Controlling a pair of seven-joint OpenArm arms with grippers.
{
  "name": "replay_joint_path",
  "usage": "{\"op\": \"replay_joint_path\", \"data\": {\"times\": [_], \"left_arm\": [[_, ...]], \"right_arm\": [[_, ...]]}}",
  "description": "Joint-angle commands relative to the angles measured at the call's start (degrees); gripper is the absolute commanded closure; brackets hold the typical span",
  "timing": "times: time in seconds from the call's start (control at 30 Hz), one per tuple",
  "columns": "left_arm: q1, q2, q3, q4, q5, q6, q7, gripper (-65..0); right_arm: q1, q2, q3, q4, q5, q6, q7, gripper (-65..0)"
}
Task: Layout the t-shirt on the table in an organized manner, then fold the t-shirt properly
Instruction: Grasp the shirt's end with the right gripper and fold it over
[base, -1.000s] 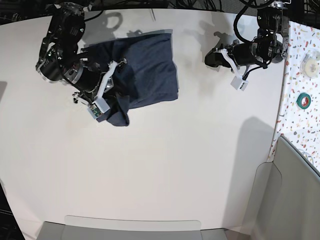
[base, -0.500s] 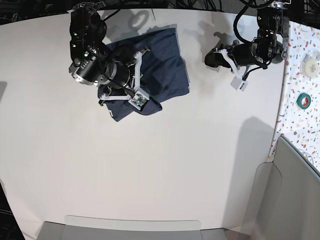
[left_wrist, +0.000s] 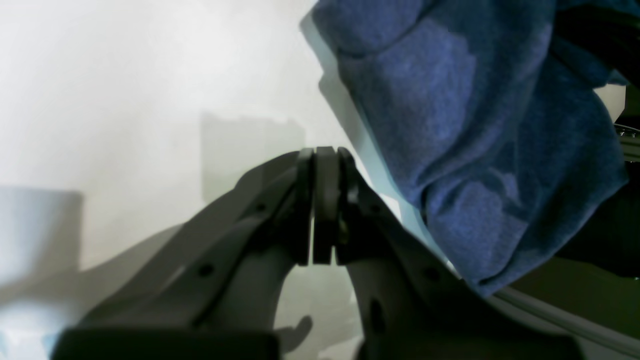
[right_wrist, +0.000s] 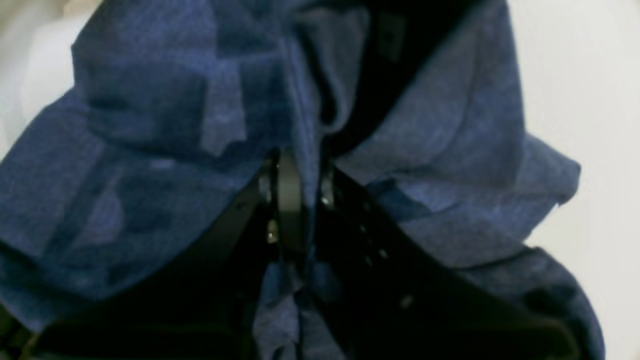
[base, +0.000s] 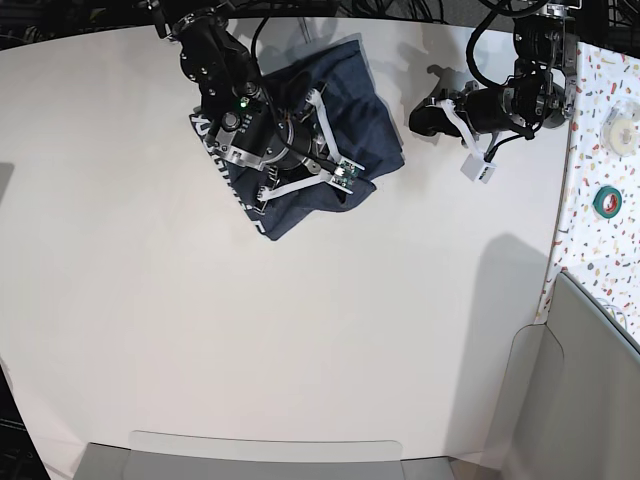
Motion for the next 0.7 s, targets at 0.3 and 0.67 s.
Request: {"op": "replay_joint_path", "data": {"times": [0.3, 0.67], "left_arm": [[-0.44, 1.07, -0.07, 0.31, 6.9, 0.29, 0.2, 0.0], [-1.05, 6.08, 3.88, 0.31, 19.56, 0.29, 0.2, 0.0]], "right_arm": [[1.51, -0.58, -1.4, 1.36, 0.56, 0.1, 1.04, -15.7], [5.55, -1.9, -2.02, 4.0, 14.1, 0.1, 1.04, -39.4]]}}
